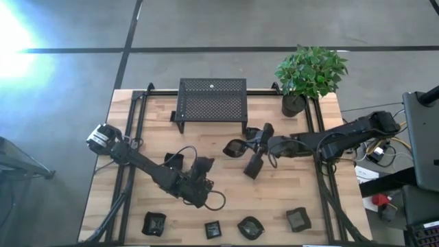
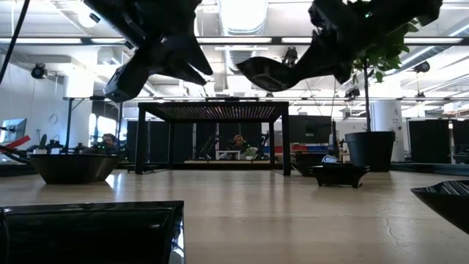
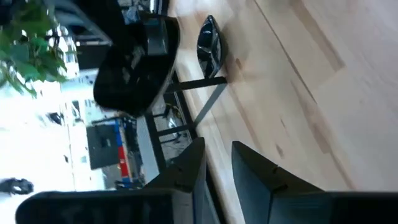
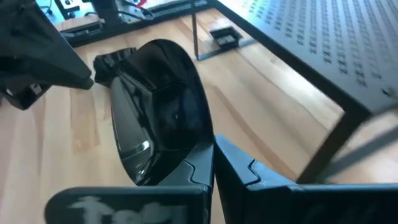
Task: Pick & Place Mini shaped plates
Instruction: Stack the black leaf shaped plate on top of the other black leaf shaped plate
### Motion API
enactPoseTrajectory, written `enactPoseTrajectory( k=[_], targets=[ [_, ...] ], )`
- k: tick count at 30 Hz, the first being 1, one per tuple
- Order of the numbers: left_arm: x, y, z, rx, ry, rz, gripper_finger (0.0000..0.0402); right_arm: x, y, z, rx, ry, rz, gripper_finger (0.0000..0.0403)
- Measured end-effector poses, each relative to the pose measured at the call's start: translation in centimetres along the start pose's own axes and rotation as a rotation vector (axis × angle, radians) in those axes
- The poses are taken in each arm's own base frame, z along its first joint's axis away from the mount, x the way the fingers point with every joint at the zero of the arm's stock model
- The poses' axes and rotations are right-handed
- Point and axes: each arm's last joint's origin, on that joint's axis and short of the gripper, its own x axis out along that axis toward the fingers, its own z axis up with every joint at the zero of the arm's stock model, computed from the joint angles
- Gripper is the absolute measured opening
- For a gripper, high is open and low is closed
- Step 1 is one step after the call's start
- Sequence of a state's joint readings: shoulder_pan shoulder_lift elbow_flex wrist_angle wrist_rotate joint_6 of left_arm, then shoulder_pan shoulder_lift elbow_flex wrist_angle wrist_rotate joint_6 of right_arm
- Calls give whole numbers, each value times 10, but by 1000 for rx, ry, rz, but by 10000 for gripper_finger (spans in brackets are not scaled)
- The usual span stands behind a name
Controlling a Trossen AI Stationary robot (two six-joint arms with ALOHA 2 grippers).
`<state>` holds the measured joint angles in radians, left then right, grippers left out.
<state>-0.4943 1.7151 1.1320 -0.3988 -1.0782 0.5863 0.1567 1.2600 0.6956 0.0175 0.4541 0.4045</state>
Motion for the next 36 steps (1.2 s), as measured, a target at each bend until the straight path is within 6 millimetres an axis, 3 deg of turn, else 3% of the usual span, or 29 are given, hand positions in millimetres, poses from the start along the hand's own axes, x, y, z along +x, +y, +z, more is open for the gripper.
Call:
enactPoseTrajectory(
  k=[13, 25, 36],
  targets=[
    [12, 18, -12, -346, 55, 50, 78, -33, -19, -4, 217, 118, -94, 8],
    [12, 50, -30, -672, 87, 159, 78, -39, -27, -15, 344, 212, -183, 8],
    [8, 57, -35, -817, 82, 206, 78, -39, -30, -19, 428, 201, -266, 8]
  ],
)
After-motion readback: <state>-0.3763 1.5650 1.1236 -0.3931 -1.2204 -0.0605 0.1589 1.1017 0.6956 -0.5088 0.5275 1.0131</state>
